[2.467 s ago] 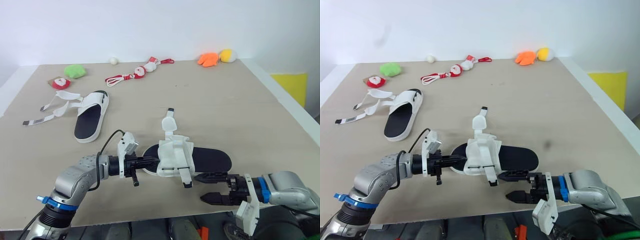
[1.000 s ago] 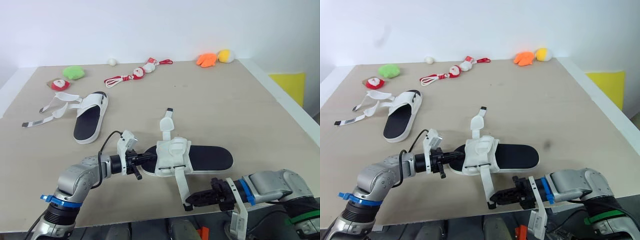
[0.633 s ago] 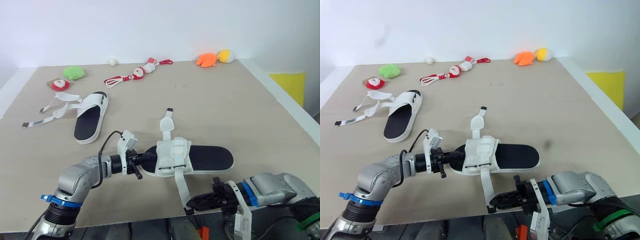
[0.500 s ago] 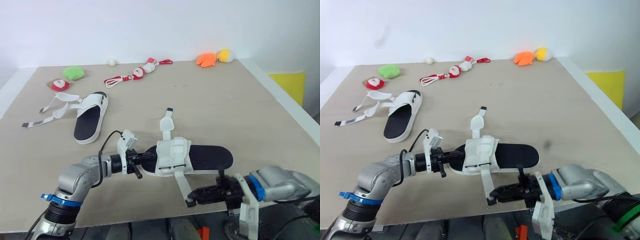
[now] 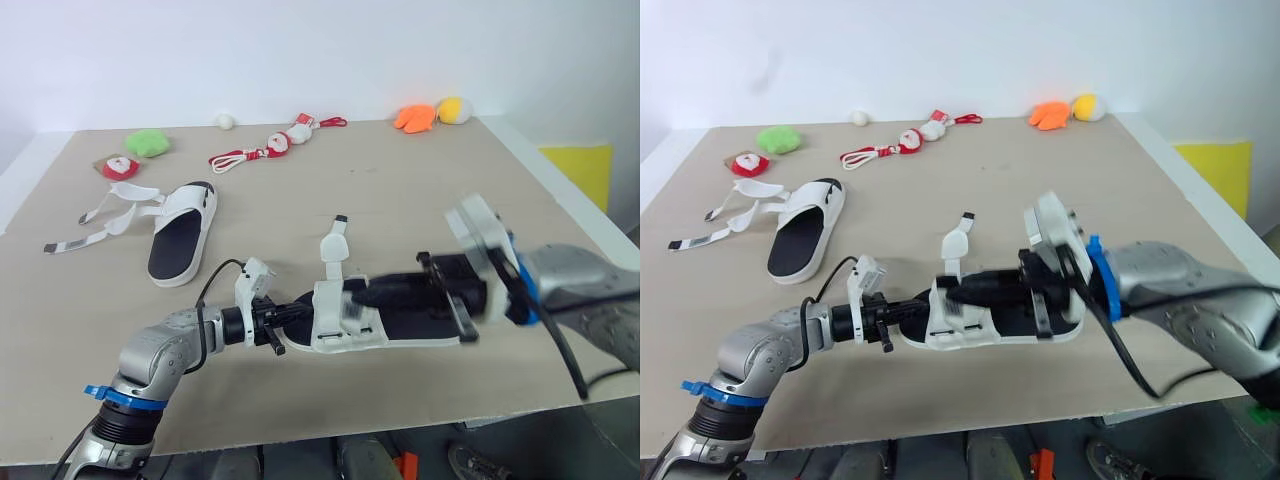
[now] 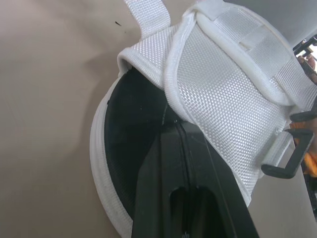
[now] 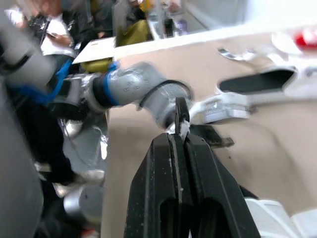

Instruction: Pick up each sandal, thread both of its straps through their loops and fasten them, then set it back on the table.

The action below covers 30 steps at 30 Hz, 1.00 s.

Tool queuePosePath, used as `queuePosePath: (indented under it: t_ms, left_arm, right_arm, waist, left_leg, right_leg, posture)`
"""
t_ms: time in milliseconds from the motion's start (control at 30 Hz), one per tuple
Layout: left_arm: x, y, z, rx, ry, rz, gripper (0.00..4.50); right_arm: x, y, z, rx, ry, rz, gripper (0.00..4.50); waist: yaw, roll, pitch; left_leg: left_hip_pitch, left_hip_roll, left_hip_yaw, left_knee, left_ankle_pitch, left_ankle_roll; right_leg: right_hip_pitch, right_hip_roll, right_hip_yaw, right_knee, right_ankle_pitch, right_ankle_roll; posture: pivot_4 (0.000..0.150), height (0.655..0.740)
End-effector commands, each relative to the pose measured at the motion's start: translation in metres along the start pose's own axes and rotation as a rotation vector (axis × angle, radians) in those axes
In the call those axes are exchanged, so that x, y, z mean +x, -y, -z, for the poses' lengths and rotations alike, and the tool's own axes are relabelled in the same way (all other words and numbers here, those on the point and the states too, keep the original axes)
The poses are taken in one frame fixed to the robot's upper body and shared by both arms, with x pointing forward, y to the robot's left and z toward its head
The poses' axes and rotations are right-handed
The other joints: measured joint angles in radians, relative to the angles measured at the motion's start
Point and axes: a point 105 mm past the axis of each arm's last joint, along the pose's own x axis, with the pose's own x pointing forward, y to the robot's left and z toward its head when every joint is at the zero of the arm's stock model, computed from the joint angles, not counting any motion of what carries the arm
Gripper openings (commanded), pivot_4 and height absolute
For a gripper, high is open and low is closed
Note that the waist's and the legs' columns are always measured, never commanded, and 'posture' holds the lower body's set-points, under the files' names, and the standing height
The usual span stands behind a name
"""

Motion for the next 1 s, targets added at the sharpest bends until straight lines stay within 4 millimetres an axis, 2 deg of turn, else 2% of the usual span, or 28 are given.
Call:
queuePosePath:
  t_ms: [33,200,333,467,567,767,1000]
  left_arm:
    - [-0.003,-0.010,0.005,-0.013,-0.017,-0.055,0.00]
    - [-0.003,-0.010,0.005,-0.015,-0.014,-0.055,0.00]
    - [-0.002,-0.009,0.005,-0.016,-0.012,-0.051,0.00]
    - [-0.002,-0.008,0.006,-0.018,-0.014,-0.046,0.00]
    - [-0.001,-0.008,0.006,-0.019,-0.013,-0.043,0.00]
    - [0.000,-0.007,0.006,-0.019,-0.010,-0.041,0.00]
    - [0.001,-0.006,0.007,-0.023,-0.006,-0.042,0.00]
  right_arm:
    - [0.001,0.019,-0.005,0.146,-0.010,0.045,0.12]
    - [0.003,0.029,0.007,0.138,-0.081,0.058,0.12]
    - [-0.002,0.040,0.013,0.211,-0.142,0.070,0.12]
    - [-0.006,0.055,0.001,0.374,-0.122,0.071,0.12]
    - [-0.005,0.057,-0.009,0.471,-0.089,0.012,0.12]
    - [0.003,0.073,-0.001,0.593,-0.126,0.054,0.12]
    - [-0.002,0.088,0.002,0.668,-0.107,0.093,0.12]
  waist:
    - [0.000,0.000,0.000]
    - [0.007,0.001,0.000]
    - [0.011,0.001,0.000]
    - [0.007,0.001,0.000]
    - [0.004,0.001,0.000]
    - [0.004,0.001,-0.001]
    - [0.002,0.001,-0.001]
  left_leg:
    - [-0.001,0.000,0.000,-0.001,0.000,0.000]
    - [-0.007,0.000,-0.002,-0.002,0.000,0.000]
    - [-0.009,0.000,-0.002,-0.002,-0.001,0.001]
    - [-0.008,0.001,-0.001,-0.001,0.000,0.001]
    - [-0.008,0.001,-0.001,-0.001,0.000,0.002]
    - [-0.011,0.001,-0.002,-0.002,0.000,0.002]
    - [-0.011,0.001,-0.002,-0.001,0.000,0.002]
  right_leg:
    - [-0.001,0.000,0.000,0.000,0.000,0.000]
    - [-0.006,0.001,0.000,0.000,0.000,0.001]
    - [-0.008,0.002,0.000,0.000,0.000,0.003]
    - [-0.008,0.002,0.000,0.000,0.002,0.004]
    - [-0.008,0.002,0.000,0.000,0.003,0.003]
    - [-0.009,0.003,0.000,0.000,0.003,0.004]
    - [-0.010,0.003,0.000,0.000,0.003,0.005]
  posture:
    - [0.150,0.7400]
    - [0.150,0.7400]
    - [0.150,0.7400]
    - [0.150,0.7400]
    - [0.150,0.7400]
    - [0.150,0.7400]
    - [0.150,0.7400]
